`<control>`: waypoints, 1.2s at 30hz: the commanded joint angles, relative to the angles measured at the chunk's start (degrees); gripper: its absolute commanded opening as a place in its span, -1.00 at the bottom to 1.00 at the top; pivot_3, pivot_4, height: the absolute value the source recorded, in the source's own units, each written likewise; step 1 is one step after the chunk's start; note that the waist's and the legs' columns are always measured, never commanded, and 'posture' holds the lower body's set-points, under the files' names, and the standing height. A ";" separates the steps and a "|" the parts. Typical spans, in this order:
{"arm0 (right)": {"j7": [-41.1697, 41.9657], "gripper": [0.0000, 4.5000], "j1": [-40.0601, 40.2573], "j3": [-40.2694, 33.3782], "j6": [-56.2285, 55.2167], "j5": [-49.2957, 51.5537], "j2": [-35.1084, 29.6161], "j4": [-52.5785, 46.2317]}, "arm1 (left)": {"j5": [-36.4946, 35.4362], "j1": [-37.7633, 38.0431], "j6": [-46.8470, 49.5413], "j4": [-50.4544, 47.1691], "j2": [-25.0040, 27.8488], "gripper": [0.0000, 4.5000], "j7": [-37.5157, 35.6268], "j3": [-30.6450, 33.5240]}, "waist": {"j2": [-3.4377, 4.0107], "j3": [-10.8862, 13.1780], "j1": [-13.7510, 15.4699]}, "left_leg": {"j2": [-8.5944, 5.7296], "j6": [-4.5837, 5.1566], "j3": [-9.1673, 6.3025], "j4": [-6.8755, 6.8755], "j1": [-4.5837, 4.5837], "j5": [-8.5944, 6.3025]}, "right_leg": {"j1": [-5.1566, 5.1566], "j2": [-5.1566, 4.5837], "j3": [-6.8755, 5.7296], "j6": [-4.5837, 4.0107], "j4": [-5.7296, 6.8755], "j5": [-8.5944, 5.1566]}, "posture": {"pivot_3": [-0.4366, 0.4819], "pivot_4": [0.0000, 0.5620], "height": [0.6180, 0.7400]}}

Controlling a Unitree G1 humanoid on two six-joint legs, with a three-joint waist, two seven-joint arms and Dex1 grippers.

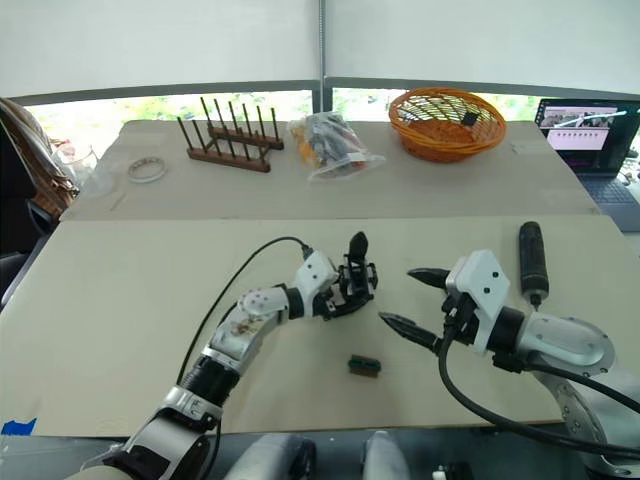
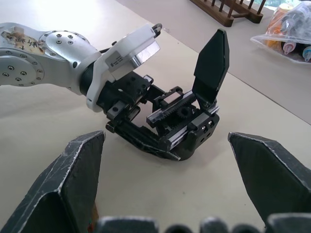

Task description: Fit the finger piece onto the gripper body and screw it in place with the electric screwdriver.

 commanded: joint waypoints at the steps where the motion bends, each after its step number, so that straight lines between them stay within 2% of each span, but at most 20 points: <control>1: 0.11 1.00 -0.32 -1.20 -1.16 0.02 -0.35 -1.49 | -0.69 -1.39 -1.23 -0.60 1.37 0.99 -2.37 -0.08 | 0.00 0.00 0.01 | 0.00 0.00 0.00 0.00 0.01 0.00 | 0.02 0.00 0.00 0.00 0.00 0.00 | -0.05 -0.47 1.00; 7: 0.34 1.00 0.77 -1.97 -1.40 0.03 -0.37 -1.41 | -1.03 -4.88 -4.85 1.19 6.42 0.99 -7.81 1.01 | 0.00 0.00 0.06 | 0.00 0.00 0.00 0.01 0.01 0.00 | 0.01 -0.01 -0.02 0.00 0.00 0.00 | -0.05 -0.47 1.00; 13: 1.25 1.00 0.42 -2.80 -1.12 0.76 -1.07 -0.22 | -5.04 -7.94 -6.94 -1.29 16.86 0.99 -24.98 0.65 | 0.01 0.00 -0.34 | 0.00 -0.01 0.01 -0.05 0.06 0.00 | -0.01 -0.01 -0.05 -0.01 0.01 0.00 | -0.05 -0.47 1.00; 17: 3.91 1.00 0.71 -5.79 0.99 1.18 -4.71 3.17 | -11.82 -9.66 1.29 -6.90 24.69 0.99 -34.86 3.30 | 0.03 0.00 -0.40 | 0.00 0.00 0.00 -0.04 0.04 0.00 | -0.01 0.01 -0.07 -0.01 0.02 0.00 | -0.05 -0.47 1.00; 19: 5.77 1.00 0.25 -7.31 4.08 1.00 -8.95 6.93 | -18.37 -9.90 9.92 -13.10 29.80 0.99 -40.05 5.62 | 0.04 0.02 -0.48 | 0.00 0.01 0.00 -0.03 0.04 -0.01 | 0.01 0.02 -0.09 -0.01 0.01 -0.01 | -0.05 -0.47 1.00; 21: 7.41 1.00 -1.63 -7.01 7.02 0.48 -13.23 11.53 | -23.43 -10.32 16.55 -18.21 33.28 0.99 -42.21 7.60 | 0.06 0.03 -0.87 | 0.00 0.06 0.01 -0.01 0.01 -0.03 | 0.00 0.02 -0.09 -0.01 0.03 -0.01 | -0.05 -0.47 1.00; 23: 9.79 1.00 -5.84 -3.69 8.58 -1.22 -17.86 17.97 | -27.84 -11.20 22.41 -22.82 35.51 0.99 -41.79 9.72 | 0.06 0.03 -1.07 | 0.00 0.08 0.00 0.00 0.08 -0.05 | 0.02 0.00 -0.11 -0.01 0.02 -0.01 | -0.05 -0.47 1.00; 27: 16.22 1.00 -19.36 9.96 10.58 -7.62 -23.95 30.76 | -31.76 -11.71 26.98 -29.34 36.84 0.99 -38.92 11.99 | 0.08 0.04 -1.71 | 0.01 0.08 0.04 0.00 0.15 -0.05 | 0.08 -0.07 -0.09 -0.02 0.00 -0.02 | -0.05 -0.47 1.00; 32: 27.69 1.00 -38.20 27.98 9.87 -18.46 -20.72 46.54 | -32.23 -11.00 27.77 -34.66 36.51 0.99 -34.77 12.14 | 0.12 0.07 -2.44 | 0.12 0.01 0.11 -0.11 0.02 -0.01 | -0.07 -0.14 -0.04 -0.06 0.00 -0.05 | -0.05 -0.47 1.00; 36: 34.93 1.00 -48.49 39.21 9.97 -27.27 -16.00 58.28 | -33.53 -9.54 27.62 -38.03 37.40 0.99 -33.90 12.78 | 0.13 0.07 -2.67 | 0.11 0.01 0.16 -0.08 -0.04 -0.02 | -0.06 -0.14 -0.02 -0.06 0.02 -0.05 | -0.05 -0.47 1.00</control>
